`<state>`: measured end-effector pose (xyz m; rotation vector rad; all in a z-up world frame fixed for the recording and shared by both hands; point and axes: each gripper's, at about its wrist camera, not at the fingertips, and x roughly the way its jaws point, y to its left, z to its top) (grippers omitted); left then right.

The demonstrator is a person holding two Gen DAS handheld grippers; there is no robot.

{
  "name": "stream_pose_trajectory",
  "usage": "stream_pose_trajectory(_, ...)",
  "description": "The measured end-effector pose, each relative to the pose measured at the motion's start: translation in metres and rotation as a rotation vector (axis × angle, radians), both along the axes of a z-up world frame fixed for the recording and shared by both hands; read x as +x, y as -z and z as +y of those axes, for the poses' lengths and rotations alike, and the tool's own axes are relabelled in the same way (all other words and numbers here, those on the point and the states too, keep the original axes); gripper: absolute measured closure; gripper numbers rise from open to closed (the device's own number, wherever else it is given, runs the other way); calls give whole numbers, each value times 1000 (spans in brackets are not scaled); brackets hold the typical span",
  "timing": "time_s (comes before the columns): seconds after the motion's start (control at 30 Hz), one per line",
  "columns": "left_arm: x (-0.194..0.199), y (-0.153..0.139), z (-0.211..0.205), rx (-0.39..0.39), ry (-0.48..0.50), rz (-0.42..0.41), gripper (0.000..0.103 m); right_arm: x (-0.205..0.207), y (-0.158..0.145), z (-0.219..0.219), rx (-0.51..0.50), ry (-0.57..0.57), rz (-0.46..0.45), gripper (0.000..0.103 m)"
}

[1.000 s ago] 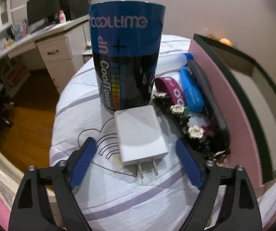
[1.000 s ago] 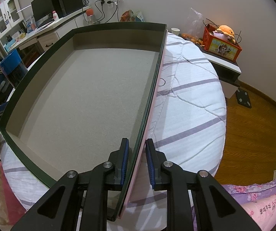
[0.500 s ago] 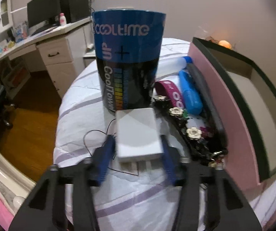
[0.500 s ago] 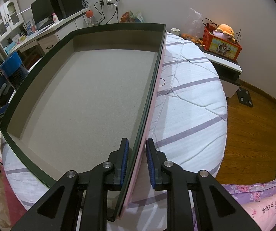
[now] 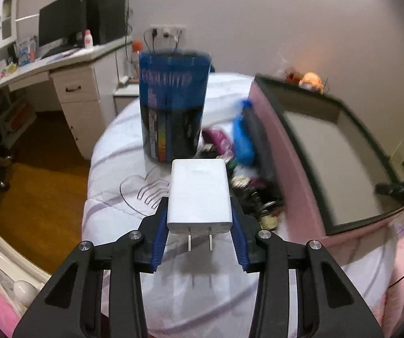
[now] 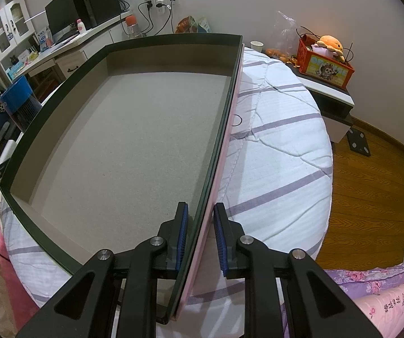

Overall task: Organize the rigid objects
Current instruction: 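Carry the white charger into the box and open the left tool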

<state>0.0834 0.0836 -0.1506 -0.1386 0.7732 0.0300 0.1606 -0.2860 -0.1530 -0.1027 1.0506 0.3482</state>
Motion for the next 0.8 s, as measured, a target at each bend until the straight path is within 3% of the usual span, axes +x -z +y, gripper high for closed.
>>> stream_pose_trajectory(0.23,-8,-52,-48,7,144,-121,63,0,0,0,0,0,0,83)
stream_pose_trajectory(0.4,14,-62,-108,18,288,-123,63,0,0,0,1,2,2,83)
stream_pose_trajectory(0.5,36,-55,-135,4,355,-77,63,1,-1,0,2,2,5,83)
stream_pose_trajectory(0.8,75,-4,-170,30,368,107,63,1,-1,-1,3,2,8,83)
